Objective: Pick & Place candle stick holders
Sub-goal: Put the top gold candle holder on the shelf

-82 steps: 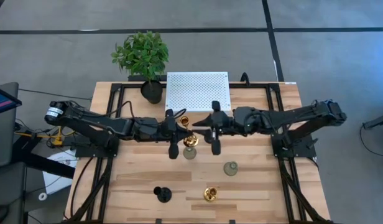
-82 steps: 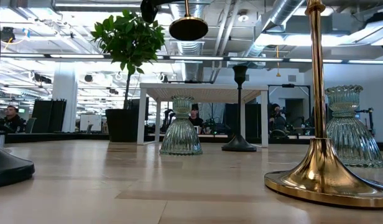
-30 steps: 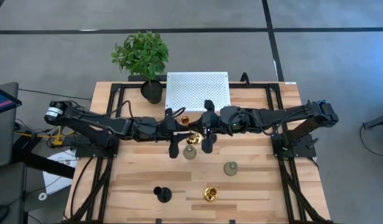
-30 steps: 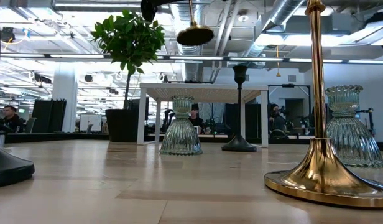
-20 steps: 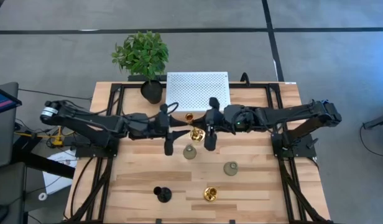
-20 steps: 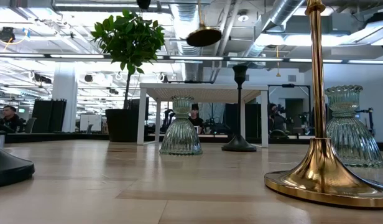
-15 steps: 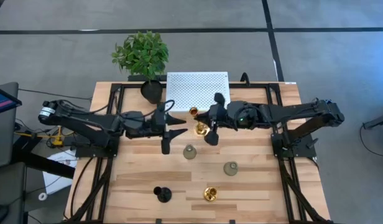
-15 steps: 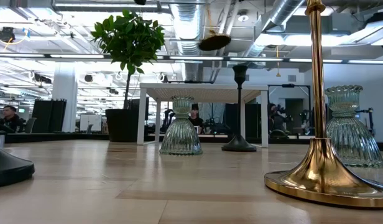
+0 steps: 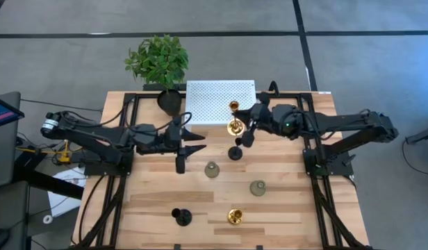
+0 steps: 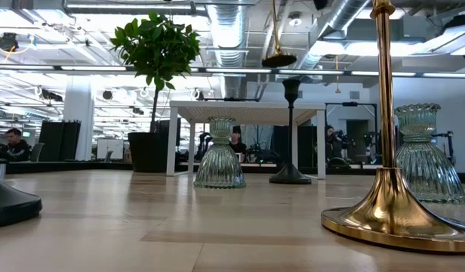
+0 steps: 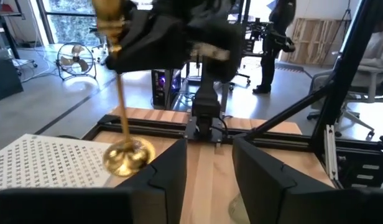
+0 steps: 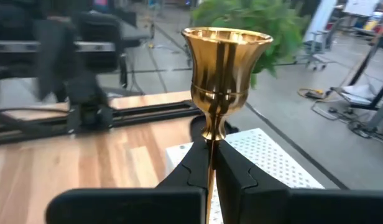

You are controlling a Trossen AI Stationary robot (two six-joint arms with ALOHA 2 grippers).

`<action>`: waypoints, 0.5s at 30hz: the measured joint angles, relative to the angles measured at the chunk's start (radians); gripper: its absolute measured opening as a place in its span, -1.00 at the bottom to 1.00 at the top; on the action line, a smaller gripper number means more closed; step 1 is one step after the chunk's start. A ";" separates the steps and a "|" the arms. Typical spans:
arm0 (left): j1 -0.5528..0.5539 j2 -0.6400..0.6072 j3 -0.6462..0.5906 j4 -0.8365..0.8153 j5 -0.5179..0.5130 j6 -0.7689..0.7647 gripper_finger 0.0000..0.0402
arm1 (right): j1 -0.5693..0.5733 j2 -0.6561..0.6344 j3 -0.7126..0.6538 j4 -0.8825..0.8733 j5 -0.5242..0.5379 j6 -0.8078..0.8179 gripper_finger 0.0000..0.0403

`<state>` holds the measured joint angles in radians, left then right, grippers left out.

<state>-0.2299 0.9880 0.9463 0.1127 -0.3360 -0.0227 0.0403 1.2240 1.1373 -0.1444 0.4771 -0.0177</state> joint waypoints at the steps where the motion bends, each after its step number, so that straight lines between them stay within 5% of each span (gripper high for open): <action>1: -0.002 -0.001 0.000 0.000 0.000 0.000 -0.38 | -0.013 -0.011 -0.021 0.019 0.000 0.003 -1.00; 15: -0.038 -0.014 0.000 -0.005 0.000 -0.009 -0.46 | -0.248 -0.038 -0.077 0.079 -0.035 -0.009 -1.00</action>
<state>-0.2676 0.9741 0.9463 0.1073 -0.3359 -0.0319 -0.2078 1.1860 1.0599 -0.0650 0.4423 -0.0264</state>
